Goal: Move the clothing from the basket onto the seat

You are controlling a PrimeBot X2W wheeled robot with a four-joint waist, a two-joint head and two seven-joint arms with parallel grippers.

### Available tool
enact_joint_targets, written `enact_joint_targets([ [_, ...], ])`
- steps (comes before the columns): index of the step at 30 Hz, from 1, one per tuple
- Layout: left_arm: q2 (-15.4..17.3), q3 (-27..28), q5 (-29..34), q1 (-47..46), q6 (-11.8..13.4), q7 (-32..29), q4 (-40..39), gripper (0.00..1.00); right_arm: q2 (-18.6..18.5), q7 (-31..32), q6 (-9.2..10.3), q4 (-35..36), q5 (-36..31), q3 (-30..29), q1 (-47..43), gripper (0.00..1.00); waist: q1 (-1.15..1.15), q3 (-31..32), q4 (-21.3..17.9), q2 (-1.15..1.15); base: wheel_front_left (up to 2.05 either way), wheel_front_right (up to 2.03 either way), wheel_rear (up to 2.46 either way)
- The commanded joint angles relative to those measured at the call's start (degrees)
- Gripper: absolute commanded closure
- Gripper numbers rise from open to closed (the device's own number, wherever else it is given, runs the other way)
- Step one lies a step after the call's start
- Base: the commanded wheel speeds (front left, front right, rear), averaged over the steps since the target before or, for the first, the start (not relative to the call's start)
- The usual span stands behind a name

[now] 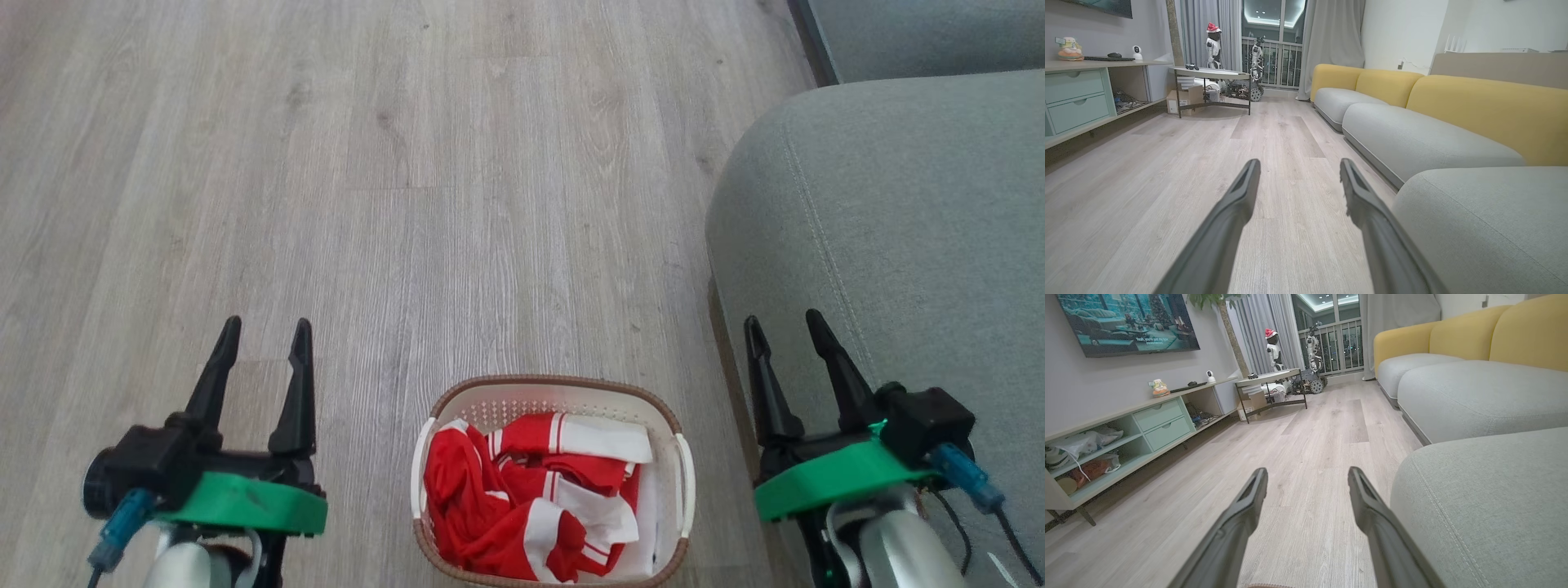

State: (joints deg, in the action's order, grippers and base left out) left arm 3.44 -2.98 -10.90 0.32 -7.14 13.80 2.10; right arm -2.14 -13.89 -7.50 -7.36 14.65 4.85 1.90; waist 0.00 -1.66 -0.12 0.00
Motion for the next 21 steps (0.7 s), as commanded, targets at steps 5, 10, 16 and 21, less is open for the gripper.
enact_joint_targets([
  [5,1.24,1.52,2.39,-2.58,-0.35,1.19,-2.46,0.00,-0.74,-1.11,0.01,2.22,-2.39,1.77,3.31,0.00,0.00,-0.19,-0.07,0.00,0.00,0.00,0.00],
  [10,1.30,1.57,2.28,-2.64,-0.35,1.19,-2.28,0.00,-0.74,-1.11,0.01,1.87,-2.29,1.64,3.39,0.00,0.00,-0.33,-0.23,0.00,0.00,0.00,0.00],
  [16,1.33,1.56,2.14,-2.83,-0.35,1.19,-1.98,0.00,-0.74,-1.11,0.01,1.66,-2.14,1.39,3.51,0.00,0.00,-0.62,-0.50,0.00,0.00,0.00,0.00],
  [21,1.40,1.57,2.02,-2.93,-0.35,1.19,-1.83,0.00,-0.74,-1.11,0.01,1.33,-1.77,1.16,3.60,0.00,0.00,-1.05,-0.89,0.00,0.00,0.00,0.00],
])
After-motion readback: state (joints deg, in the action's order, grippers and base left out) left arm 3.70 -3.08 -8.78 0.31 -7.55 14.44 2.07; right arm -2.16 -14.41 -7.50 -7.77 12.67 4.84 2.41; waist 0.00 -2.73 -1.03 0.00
